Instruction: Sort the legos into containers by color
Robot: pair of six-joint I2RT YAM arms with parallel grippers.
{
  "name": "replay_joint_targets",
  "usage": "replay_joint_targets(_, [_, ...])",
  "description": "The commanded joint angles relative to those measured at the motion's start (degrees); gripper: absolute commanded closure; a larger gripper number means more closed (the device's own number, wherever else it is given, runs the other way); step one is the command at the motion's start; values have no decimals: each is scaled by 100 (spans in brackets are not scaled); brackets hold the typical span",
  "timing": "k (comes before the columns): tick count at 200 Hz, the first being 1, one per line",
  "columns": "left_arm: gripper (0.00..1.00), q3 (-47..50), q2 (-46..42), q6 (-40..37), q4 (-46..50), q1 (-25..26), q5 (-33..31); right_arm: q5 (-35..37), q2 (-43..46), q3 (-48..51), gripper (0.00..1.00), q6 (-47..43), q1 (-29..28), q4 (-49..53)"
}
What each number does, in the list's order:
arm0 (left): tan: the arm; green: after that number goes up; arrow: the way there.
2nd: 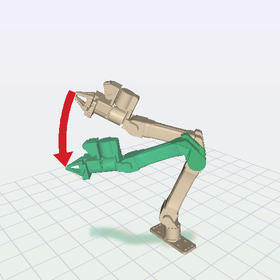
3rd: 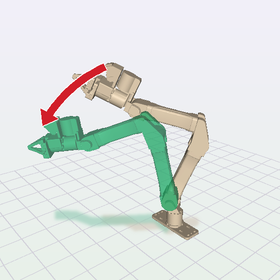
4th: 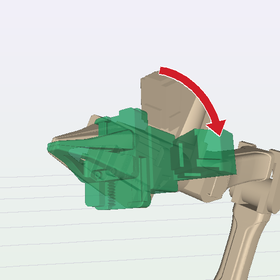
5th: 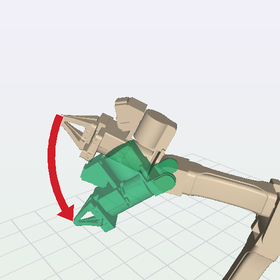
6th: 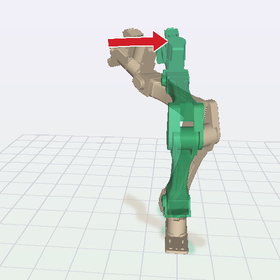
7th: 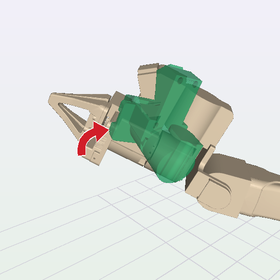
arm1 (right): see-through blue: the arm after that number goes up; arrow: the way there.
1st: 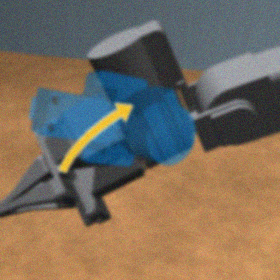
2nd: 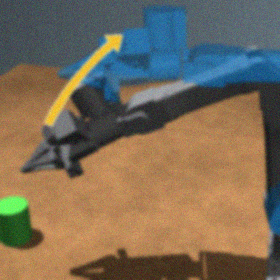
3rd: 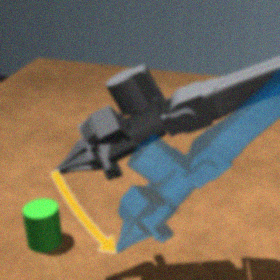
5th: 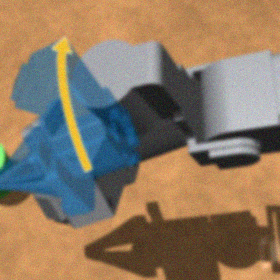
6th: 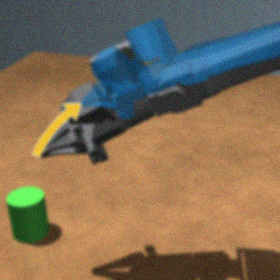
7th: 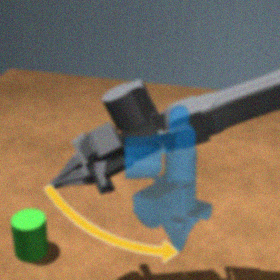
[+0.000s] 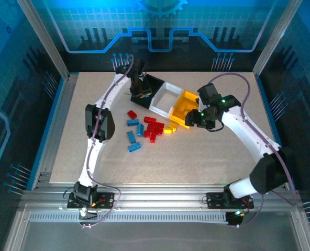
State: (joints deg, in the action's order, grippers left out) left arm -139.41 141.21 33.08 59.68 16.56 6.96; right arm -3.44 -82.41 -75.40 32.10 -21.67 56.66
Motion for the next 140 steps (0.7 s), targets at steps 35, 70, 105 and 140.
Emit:
replay_joint_targets(35, [69,-222,223,114,8,-47,104,123,798,682,38,312,-65,251])
replay_joint_targets(70, [56,-51,-6,107,31,-40,69,64,890,943,38,370,-67,109])
replay_joint_targets(105, [52,621,-757,-84,9,-30,-102,0,779,923,38,264,-65,-63])
replay_joint_targets(140, [52,2400,-2244,-193,-236,46,-401,-192,582,901,37,101,-65,-216])
